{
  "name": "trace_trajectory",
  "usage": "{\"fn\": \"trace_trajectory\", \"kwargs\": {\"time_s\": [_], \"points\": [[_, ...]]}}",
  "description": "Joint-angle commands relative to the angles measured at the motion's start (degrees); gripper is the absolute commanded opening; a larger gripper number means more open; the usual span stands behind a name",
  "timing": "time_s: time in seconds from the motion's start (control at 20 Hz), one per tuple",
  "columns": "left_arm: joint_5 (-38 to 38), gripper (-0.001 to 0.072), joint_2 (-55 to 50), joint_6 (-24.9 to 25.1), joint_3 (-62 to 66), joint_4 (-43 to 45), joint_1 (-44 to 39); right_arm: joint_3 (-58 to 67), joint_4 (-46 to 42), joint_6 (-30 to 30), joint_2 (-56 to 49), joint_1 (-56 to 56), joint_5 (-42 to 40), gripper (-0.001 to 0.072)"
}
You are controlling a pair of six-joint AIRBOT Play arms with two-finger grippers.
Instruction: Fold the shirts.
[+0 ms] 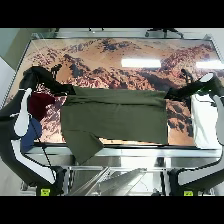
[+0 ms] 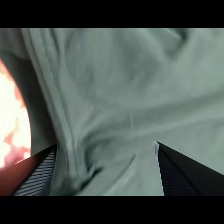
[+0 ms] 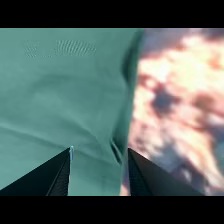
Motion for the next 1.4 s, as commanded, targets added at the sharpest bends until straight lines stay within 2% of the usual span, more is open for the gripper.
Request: {"fn": "trace_trajectory", "kwargs": {"time_s": [0.0, 0.15, 0.25, 0.4, 0.65, 0.9, 1.1, 1.35], "points": [[6.9, 0.0674, 3.8, -1.2, -0.8, -0.4, 1.3, -1.0, -2.2, 3.2, 5.9, -1.9, 4.9, 0.0374], [10.0, 0.0673, 11.3, -1.6, -11.5, -0.5, 3.2, -9.9, -2.3, 3.0, 13.2, -3.9, 7.1, 0.0362], [9.5, 0.0673, 18.6, -2.0, -23.5, -0.6, 4.4, -19.4, -2.3, 3.3, 19.4, -6.1, 6.3, 0.0363], [9.5, 0.0673, 28.3, -2.6, -38.5, -0.9, 5.5, -32.8, -2.0, 3.3, 25.7, -9.4, 0.7, 0.0363], [6.9, 0.0655, 40.4, -2.6, -52.5, -0.5, 7.2, -46.5, -0.9, 3.1, 26.6, -8.5, -4.7, 0.0362], [4.7, 0.0655, 50.8, -2.7, -62.0, -0.6, 10.4, -51.1, 3.1, -0.3, 26.2, -3.8, -8.3, 0.0362], [2.1, 0.0655, 54.0, -2.8, -66.8, -0.8, 10.7, -51.1, 6.3, -1.6, 26.2, 0.9, -8.5, 0.0362], [0.9, 0.0655, 46.7, -2.8, -65.4, -1.0, 6.9, -51.1, 6.7, -1.6, 26.2, 4.0, -8.4, 0.0362]]}}
